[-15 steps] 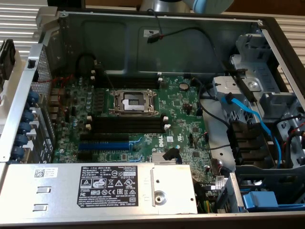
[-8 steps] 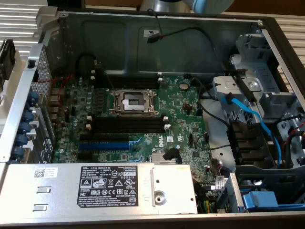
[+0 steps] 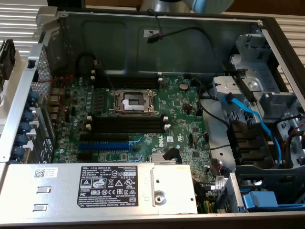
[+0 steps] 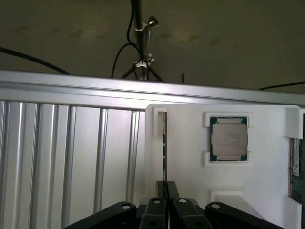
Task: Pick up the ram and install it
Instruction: 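Pick up the ram and move it above insertion slot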
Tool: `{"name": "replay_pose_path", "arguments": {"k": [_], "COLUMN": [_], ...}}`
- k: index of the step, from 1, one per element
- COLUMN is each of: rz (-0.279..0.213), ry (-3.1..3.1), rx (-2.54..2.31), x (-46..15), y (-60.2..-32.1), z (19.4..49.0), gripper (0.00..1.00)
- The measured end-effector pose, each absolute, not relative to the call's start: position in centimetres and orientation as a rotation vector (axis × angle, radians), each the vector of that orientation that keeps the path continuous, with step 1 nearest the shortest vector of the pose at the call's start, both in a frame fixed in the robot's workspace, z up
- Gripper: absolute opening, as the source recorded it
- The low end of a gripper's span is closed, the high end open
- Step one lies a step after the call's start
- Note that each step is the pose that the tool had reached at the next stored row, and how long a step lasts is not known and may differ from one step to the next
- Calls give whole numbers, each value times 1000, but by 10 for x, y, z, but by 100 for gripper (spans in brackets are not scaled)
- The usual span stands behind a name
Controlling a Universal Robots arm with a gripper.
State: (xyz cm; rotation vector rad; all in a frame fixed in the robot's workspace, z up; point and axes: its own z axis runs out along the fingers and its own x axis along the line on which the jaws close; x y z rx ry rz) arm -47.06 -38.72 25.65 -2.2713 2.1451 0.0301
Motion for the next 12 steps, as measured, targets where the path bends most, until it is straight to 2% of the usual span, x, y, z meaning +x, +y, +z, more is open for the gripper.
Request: {"name": "replay_pose_path", "arguments": {"k": [12], "rz": [33], "ry": [2147], "rx": [-2272], "x": [-471], "y": [-380], "z": [308], "gripper": [12]}}
